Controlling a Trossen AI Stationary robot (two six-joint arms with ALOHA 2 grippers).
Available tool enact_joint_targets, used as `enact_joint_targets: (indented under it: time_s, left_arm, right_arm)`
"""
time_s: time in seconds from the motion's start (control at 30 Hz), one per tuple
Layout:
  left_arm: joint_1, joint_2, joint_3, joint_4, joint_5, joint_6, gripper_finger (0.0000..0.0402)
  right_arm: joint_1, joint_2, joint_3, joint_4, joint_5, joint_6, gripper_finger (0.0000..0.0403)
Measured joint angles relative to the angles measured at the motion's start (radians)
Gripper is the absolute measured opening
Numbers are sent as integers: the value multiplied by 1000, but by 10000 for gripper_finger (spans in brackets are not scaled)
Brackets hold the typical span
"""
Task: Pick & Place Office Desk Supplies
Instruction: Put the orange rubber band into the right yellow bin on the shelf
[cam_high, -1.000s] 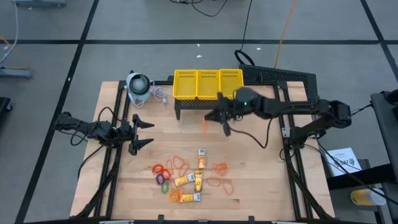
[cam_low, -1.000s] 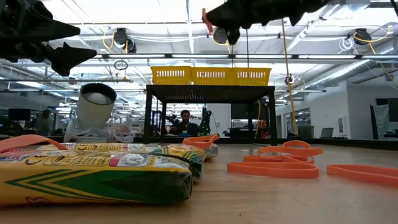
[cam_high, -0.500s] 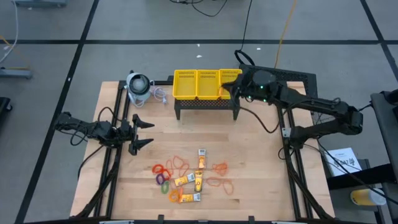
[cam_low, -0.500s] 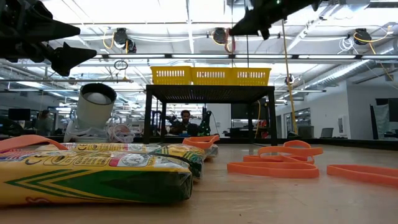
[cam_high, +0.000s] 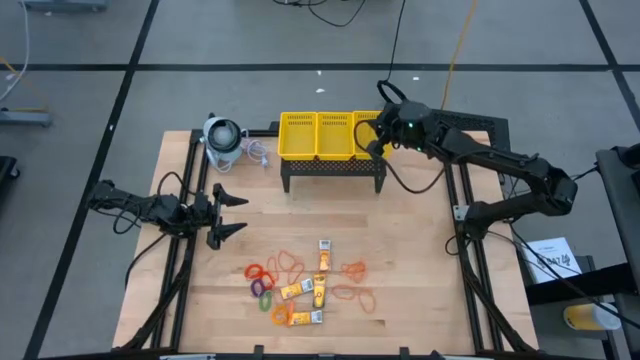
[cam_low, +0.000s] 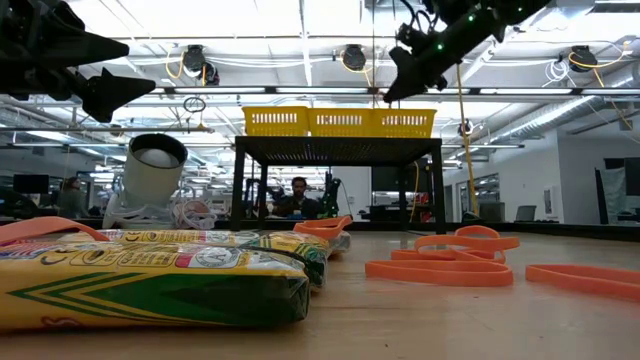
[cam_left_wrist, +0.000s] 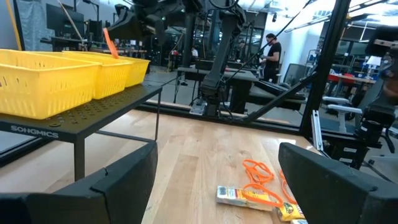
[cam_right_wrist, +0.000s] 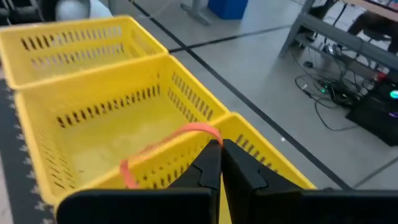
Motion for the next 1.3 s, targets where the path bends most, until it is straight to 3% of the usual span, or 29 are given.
enact_joint_targets:
  time_s: [0.27, 0.9, 1.3]
  left_arm:
    - [0, 0, 0, 0, 0, 0, 340]
    - [0, 0, 0, 0, 0, 0, 340]
    - [0, 0, 0, 0, 0, 0, 340]
  right_arm:
    - [-28, -2, 0, -51, 0, 4, 18]
    - [-27, -12, 0, -121, 45, 59, 198]
    - [-27, -12, 0, -118, 46, 52, 227]
